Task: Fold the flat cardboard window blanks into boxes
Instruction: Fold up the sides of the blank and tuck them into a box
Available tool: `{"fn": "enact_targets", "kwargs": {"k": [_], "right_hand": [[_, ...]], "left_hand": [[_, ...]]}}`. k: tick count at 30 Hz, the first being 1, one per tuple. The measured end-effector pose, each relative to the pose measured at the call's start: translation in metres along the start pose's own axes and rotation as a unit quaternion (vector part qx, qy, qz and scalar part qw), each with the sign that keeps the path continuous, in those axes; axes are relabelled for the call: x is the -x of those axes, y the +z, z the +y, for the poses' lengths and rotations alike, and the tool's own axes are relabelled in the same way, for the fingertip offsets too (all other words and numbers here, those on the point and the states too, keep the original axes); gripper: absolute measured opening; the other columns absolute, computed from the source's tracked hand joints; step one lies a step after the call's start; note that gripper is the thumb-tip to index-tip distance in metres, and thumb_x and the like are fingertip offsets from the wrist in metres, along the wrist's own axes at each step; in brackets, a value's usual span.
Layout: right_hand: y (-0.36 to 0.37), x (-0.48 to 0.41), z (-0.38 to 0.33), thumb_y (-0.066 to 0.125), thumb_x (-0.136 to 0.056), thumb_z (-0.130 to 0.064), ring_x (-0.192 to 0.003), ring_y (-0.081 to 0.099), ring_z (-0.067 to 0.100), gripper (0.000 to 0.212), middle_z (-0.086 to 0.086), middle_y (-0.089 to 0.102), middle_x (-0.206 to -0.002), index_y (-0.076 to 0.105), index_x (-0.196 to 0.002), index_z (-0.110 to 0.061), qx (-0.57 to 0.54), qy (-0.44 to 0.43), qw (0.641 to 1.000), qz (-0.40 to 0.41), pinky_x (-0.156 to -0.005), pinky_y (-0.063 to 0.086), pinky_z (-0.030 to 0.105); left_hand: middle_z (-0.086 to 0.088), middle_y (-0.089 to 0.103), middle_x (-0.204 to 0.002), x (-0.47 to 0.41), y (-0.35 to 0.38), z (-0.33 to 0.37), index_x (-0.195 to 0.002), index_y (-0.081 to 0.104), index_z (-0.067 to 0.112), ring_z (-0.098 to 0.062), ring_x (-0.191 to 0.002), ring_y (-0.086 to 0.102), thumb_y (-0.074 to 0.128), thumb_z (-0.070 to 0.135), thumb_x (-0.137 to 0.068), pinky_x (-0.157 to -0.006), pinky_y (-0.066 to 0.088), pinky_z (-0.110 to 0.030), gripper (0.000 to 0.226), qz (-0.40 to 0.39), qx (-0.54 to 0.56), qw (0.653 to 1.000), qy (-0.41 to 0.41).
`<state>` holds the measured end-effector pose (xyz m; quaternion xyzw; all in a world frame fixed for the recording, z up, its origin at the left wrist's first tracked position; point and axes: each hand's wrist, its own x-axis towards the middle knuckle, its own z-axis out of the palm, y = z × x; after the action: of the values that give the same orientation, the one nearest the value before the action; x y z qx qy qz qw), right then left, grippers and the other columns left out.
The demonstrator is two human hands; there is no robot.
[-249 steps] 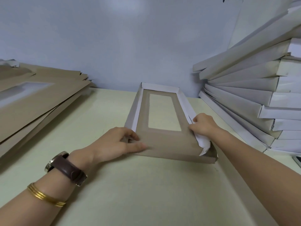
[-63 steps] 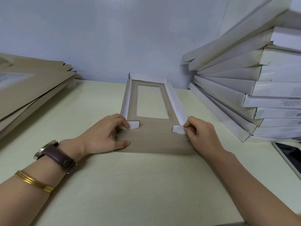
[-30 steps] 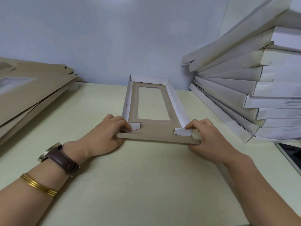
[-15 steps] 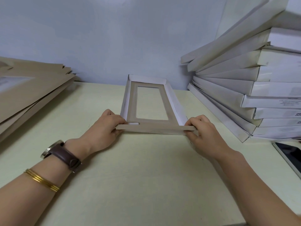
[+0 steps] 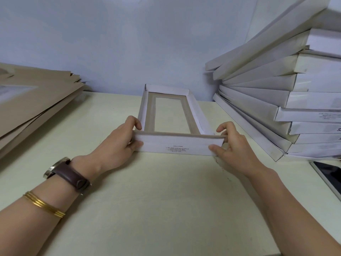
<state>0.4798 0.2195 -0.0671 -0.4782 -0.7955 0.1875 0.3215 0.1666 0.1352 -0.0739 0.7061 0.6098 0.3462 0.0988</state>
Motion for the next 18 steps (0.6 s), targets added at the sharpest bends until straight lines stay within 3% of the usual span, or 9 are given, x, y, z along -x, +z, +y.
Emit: {"fn": "enact_targets", "kwargs": {"k": [5, 9, 12, 18], "right_hand": [[0.006, 0.003, 0.000, 0.062, -0.088, -0.022, -0.098, 0.048, 0.031, 0.045, 0.005, 0.058, -0.092, 0.024, -0.102, -0.040, -0.013, 0.018, 1.000, 0.017, -0.067, 0.038, 0.034], [0.009, 0.007, 0.002, 0.056, -0.090, -0.024, -0.100, 0.037, 0.026, 0.035, -0.006, 0.048, -0.099, 0.025, -0.095, -0.041, 0.019, 0.011, 0.999, 0.026, -0.065, 0.032, 0.026], [0.011, 0.008, 0.002, 0.052, -0.092, -0.027, -0.097, 0.034, 0.022, 0.031, -0.013, 0.040, -0.095, 0.031, -0.095, -0.048, 0.049, -0.002, 0.999, 0.020, -0.064, 0.027, 0.022], [0.014, 0.008, 0.004, 0.049, -0.094, -0.029, -0.094, 0.030, 0.015, 0.029, -0.010, 0.040, -0.090, 0.041, -0.100, -0.056, 0.080, -0.034, 0.996, 0.026, -0.070, 0.030, 0.024]], "left_hand": [[-0.003, 0.040, -0.065, -0.001, 0.003, 0.000, -0.097, 0.020, 0.036, -0.021, -0.060, 0.041, 0.051, 0.010, -0.096, -0.057, 0.034, -0.031, 0.041, 0.008, 0.018, 1.000, 0.008], [-0.006, 0.040, -0.066, -0.001, 0.004, -0.001, -0.098, 0.020, 0.037, -0.029, -0.064, 0.044, 0.045, 0.013, -0.099, -0.060, 0.037, -0.036, 0.035, 0.019, 0.025, 0.999, 0.020], [-0.004, 0.040, -0.067, -0.001, 0.006, -0.002, -0.097, 0.021, 0.040, -0.024, -0.064, 0.042, 0.045, 0.015, -0.099, -0.060, 0.035, -0.035, 0.035, 0.026, 0.010, 0.999, 0.034], [0.003, 0.038, -0.067, -0.001, 0.009, -0.005, -0.098, 0.020, 0.043, -0.010, -0.065, 0.039, 0.046, 0.017, -0.098, -0.057, 0.029, -0.028, 0.036, 0.043, -0.011, 0.998, 0.042]]}}
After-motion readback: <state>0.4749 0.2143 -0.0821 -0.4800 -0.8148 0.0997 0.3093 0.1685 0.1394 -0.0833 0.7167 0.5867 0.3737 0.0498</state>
